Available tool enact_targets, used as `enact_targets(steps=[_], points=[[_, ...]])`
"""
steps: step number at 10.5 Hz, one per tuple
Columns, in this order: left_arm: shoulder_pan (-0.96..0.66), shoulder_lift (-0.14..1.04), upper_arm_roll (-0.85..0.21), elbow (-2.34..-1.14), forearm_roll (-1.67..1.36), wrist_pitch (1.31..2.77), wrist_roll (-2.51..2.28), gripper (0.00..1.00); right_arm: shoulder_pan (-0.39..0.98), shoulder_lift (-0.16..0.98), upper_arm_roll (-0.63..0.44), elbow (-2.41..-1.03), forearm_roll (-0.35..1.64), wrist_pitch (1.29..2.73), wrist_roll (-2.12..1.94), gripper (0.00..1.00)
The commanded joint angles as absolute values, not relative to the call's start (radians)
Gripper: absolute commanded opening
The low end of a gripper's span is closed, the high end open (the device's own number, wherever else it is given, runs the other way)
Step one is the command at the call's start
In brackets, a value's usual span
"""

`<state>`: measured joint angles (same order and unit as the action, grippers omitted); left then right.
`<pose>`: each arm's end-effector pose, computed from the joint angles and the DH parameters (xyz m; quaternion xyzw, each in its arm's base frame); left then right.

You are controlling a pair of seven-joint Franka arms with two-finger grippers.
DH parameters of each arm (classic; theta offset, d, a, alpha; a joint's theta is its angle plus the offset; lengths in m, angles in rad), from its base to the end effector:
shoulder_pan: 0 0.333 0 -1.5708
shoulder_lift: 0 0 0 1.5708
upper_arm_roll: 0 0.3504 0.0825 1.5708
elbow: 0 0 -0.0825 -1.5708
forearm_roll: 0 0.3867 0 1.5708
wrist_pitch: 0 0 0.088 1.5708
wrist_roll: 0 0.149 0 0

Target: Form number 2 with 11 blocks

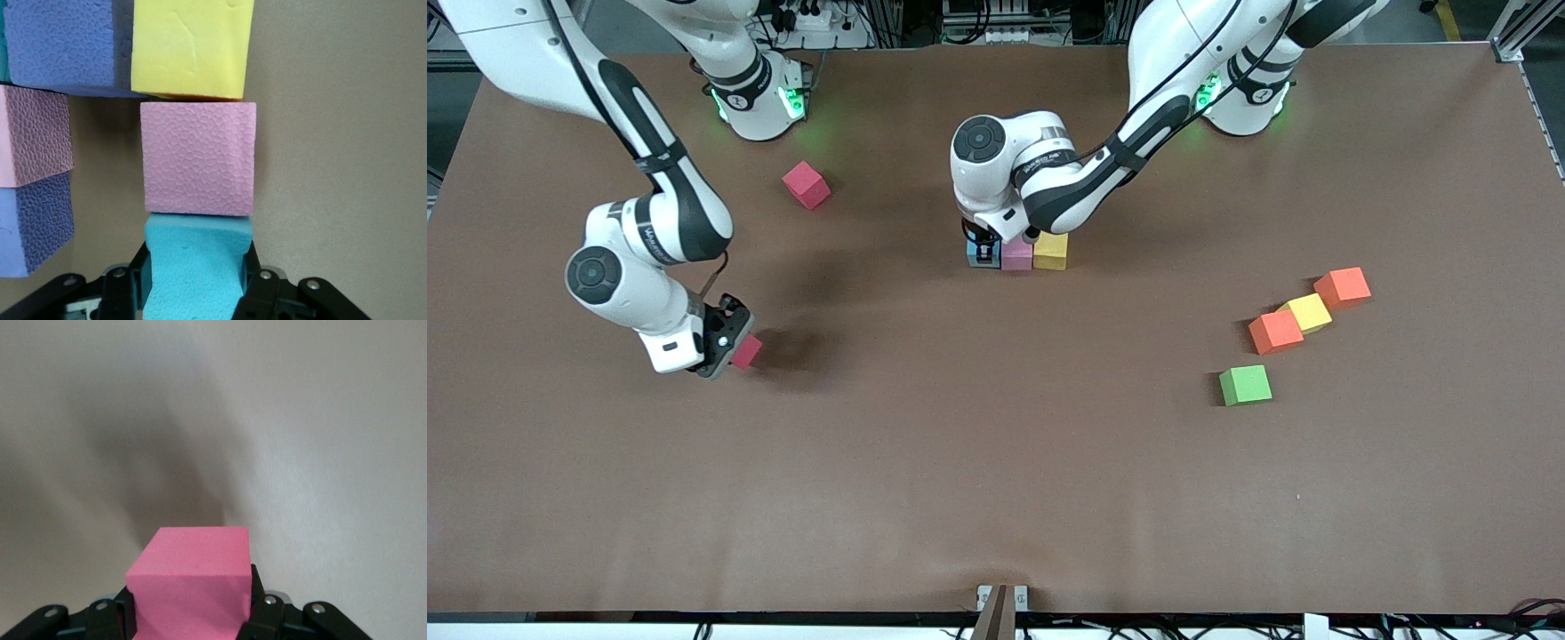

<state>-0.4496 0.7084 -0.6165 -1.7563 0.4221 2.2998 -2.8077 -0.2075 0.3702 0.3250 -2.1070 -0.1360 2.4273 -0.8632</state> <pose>0.3753 -0.5667 0.2046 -0.7080 -0.7051 0.0355 0.0156 0.5861 0.0643 0.2339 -0.8612 -0.5080 0.0068 0.0179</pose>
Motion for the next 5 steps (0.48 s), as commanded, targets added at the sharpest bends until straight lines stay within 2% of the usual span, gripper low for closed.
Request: enact_targets(steps=[1,2,4,5], points=[[-0.469,0.712,-0.609,-1.767,0.503,2.316,-3.073,0.56,-0.160,0.374,0.331,-2.057,-0.127,2.363,-0.775,0.00],[-0.471,0.713,-0.609,-1.767,0.503,2.316,-3.073,0.62,-0.134,0.373,0.331,-2.043,-0.127,2.356,-0.747,0.00],[-0.476,0.715,-0.609,-1.767,0.503,2.316,-3.073,0.64,-0.080,0.374,0.330,-2.023,-0.127,2.350,-0.645,0.00],[-0.476,0.718,-0.609,-1.767,0.503,2.316,-3.073,0.88,-0.074,0.371,0.331,-2.019,-0.127,2.306,-0.603,0.00]])
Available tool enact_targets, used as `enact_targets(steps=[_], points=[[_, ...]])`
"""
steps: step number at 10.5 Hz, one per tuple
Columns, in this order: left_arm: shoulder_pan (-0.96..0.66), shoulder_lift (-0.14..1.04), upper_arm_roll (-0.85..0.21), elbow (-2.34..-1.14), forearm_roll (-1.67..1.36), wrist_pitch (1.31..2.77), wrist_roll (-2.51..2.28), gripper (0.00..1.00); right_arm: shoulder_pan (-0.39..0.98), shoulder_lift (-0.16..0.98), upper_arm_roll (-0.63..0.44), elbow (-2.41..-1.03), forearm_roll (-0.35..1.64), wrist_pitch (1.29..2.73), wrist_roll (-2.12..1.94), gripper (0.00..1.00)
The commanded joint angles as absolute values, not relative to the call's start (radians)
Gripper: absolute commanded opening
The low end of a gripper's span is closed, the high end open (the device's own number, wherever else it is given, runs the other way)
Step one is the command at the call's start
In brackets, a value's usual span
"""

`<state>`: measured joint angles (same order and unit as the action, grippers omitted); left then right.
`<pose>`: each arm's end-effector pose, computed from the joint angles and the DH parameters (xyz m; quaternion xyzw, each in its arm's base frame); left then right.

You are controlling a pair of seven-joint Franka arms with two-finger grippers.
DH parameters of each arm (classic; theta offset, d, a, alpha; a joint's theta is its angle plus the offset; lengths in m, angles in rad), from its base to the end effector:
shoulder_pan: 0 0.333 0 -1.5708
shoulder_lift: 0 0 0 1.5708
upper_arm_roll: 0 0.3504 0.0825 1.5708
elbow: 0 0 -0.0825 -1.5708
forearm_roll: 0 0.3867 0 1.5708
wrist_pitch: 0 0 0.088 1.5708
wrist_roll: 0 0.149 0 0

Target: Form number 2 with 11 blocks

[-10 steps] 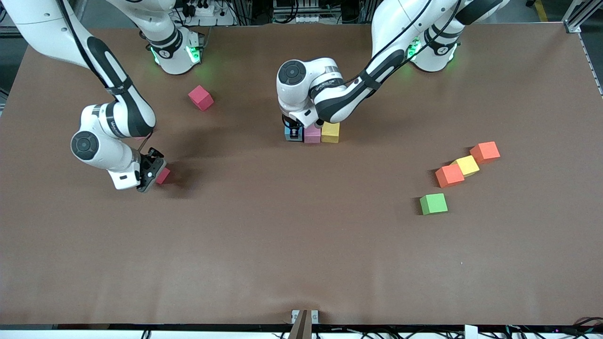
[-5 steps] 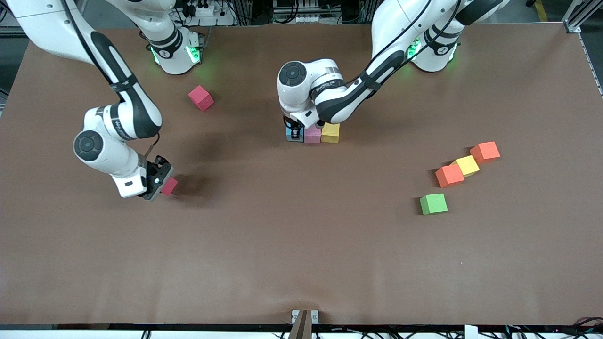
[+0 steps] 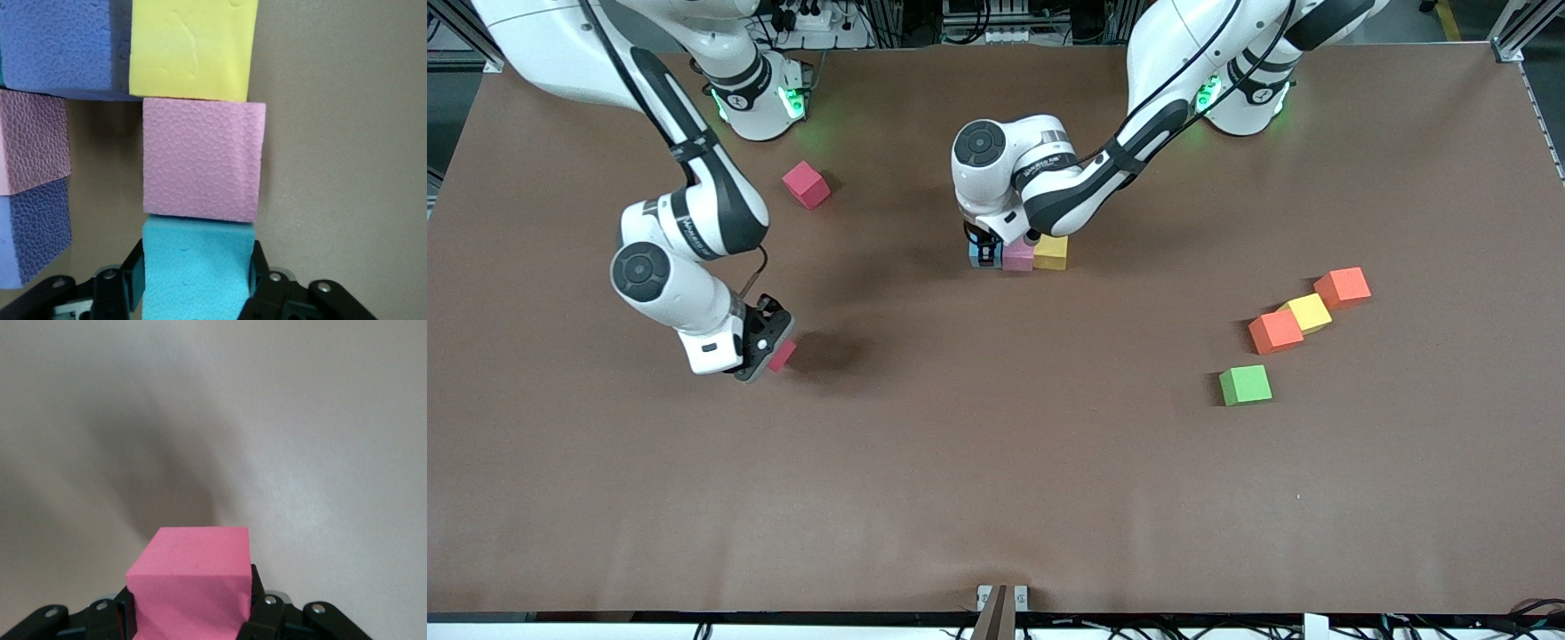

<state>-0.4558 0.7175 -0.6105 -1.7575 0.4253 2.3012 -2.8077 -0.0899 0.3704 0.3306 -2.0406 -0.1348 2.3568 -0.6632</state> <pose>0.3734 -0.5662 0.1976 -0.7094 -0.7037 0.0343 0.0199 0.5896 0.1352 0.2545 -0.8817 -0.4714 0.0120 0.0151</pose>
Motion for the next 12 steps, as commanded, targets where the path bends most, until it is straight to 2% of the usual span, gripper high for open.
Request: enact_targets(steps=[1,4,12], points=[[-0.476,0.718,-0.609,-1.767,0.505,2.316,-3.071,1.00,-0.068,0.373,0.331,-2.004,-0.126,2.289,-0.597,0.00],[-0.474,0.715,-0.609,-1.767,0.508,2.316,-3.071,1.00,-0.017,0.377,0.328,-1.973,-0.008,2.292,-0.580,0.00],[-0.456,0.649,-0.620,-1.752,0.489,2.310,-3.062,1.00,0.048,0.387,0.328,-1.951,-0.005,2.287,-0.368,0.00]])
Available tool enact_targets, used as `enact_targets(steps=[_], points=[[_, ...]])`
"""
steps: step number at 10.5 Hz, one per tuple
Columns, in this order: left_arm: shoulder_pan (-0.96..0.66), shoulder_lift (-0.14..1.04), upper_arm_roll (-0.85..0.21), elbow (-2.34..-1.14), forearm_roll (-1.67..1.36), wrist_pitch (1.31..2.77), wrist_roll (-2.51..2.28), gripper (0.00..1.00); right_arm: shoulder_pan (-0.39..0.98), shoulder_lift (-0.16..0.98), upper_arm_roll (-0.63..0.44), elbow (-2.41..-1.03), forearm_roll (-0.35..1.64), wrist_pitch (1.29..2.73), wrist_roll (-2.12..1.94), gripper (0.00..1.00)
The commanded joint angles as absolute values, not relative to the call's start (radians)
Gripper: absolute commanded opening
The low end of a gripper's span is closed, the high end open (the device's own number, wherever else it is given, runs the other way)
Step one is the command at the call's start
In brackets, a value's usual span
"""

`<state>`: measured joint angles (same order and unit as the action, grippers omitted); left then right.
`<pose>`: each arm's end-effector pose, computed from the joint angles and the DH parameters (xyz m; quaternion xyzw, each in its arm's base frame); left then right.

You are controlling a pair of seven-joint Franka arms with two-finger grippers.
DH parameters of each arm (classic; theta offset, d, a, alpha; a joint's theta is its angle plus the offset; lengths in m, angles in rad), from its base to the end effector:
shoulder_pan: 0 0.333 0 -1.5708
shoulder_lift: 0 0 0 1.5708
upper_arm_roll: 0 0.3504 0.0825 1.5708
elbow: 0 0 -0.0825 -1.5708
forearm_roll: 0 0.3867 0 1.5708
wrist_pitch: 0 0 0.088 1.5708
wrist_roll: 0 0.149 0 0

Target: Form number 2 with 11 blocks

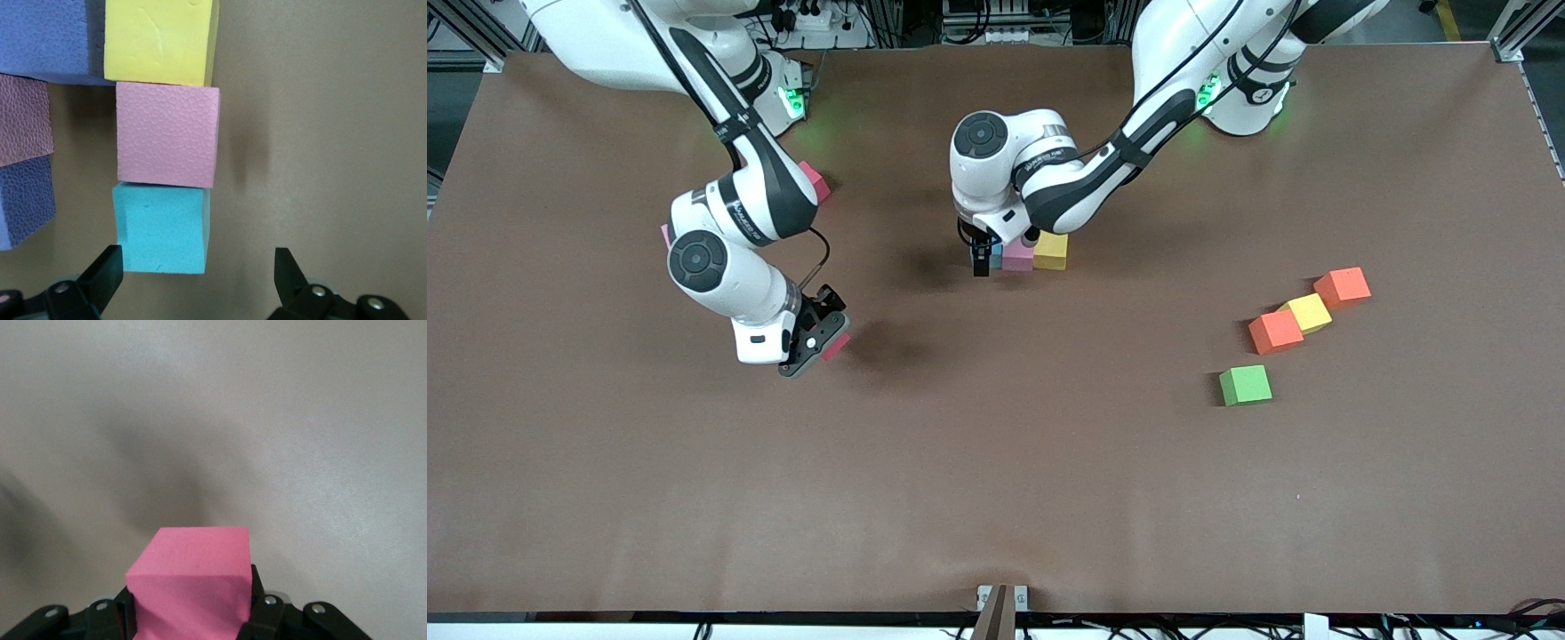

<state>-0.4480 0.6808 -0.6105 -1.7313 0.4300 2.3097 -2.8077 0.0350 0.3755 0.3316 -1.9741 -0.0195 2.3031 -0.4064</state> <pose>0.3912 -0.5716 0.2303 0.7050 0.7084 -0.0305 0.0143 0.5820 0.2155 0.2748 -0.9261 -0.3733 0.0118 0.0530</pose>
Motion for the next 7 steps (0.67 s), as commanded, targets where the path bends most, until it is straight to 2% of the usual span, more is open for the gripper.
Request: enact_targets(steps=[1,3,5,7], points=[[-0.448,0.631,-0.620,-1.755,0.483,2.309,-3.057,1.00,0.061,0.387,0.328,-1.953,-0.005,2.284,-0.330,0.00],[-0.401,0.608,-0.641,-1.756,0.479,2.277,-2.975,1.00,0.112,0.387,0.330,-1.953,-0.005,2.261,-0.240,0.00],[-0.252,0.600,-0.765,-1.753,0.479,2.254,-2.823,1.00,0.150,0.387,0.330,-1.951,-0.005,2.263,-0.157,0.00],[-0.143,0.597,-0.833,-1.741,0.479,2.191,-2.626,1.00,0.169,0.387,0.330,-1.951,-0.005,2.267,-0.098,0.00]])
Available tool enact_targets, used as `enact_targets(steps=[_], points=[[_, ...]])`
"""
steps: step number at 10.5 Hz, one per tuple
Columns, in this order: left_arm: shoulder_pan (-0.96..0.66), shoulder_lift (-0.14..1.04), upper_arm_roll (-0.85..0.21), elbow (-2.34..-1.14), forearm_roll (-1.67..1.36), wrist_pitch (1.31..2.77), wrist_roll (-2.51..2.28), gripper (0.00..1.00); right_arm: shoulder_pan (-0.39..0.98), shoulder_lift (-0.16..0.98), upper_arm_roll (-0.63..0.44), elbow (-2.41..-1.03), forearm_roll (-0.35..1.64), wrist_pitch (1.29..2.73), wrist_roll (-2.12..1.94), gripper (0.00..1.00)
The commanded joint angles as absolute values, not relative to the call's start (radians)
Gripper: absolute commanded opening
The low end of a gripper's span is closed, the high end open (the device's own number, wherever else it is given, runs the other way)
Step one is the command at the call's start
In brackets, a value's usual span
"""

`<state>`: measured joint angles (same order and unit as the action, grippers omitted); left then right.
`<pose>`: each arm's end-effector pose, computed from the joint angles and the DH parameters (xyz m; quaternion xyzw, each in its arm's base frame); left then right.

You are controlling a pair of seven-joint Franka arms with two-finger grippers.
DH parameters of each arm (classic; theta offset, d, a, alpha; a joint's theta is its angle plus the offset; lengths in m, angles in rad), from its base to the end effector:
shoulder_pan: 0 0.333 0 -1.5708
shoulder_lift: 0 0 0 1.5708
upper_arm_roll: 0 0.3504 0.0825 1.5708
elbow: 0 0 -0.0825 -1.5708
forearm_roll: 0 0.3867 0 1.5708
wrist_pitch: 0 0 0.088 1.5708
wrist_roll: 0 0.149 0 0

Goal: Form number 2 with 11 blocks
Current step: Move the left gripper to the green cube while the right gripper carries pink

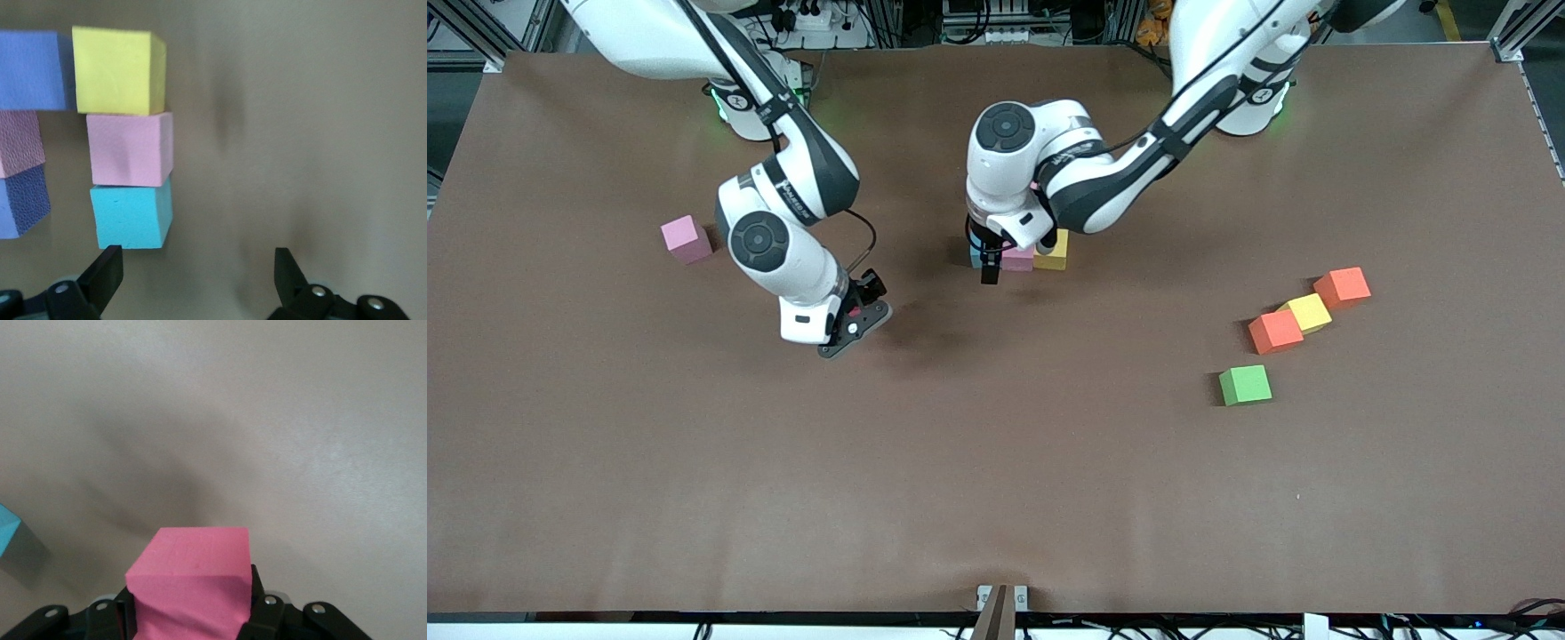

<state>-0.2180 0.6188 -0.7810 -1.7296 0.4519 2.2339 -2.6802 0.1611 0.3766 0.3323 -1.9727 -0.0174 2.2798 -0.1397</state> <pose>0.4423 -0.5303 0.2987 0.7218 0.6900 -0.0375 0.0381 0.5473 0.2862 0.2729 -0.9497 -0.3074 0.0334 0.0488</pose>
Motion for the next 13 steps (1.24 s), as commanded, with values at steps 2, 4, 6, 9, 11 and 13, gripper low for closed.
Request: enact_targets(steps=[2,4,6,9,11,13], points=[[-0.033,0.595,-0.870,-1.727,0.479,2.123,-2.417,1.00,0.216,0.387,0.330,-1.951,0.014,2.270,-0.008,0.00],[0.079,0.598,-0.871,-1.709,0.477,2.111,-2.216,1.00,0.282,0.406,0.330,-1.930,0.024,2.284,0.131,0.00],[0.164,0.604,-0.868,-1.709,0.480,2.105,-1.983,1.00,0.325,0.455,0.328,-1.881,0.023,2.292,0.269,0.00],[0.297,0.607,-0.867,-1.672,0.485,2.017,-1.549,1.00,0.376,0.504,0.328,-1.827,0.021,2.292,0.440,0.00],[0.362,0.611,-0.861,-1.671,0.491,2.017,-1.288,1.00,0.411,0.573,0.327,-1.763,0.018,2.296,0.538,0.00],[0.388,0.617,-0.821,-1.674,0.499,2.016,-1.067,1.00,0.480,0.627,0.321,-1.714,-0.006,2.307,0.682,0.00]])
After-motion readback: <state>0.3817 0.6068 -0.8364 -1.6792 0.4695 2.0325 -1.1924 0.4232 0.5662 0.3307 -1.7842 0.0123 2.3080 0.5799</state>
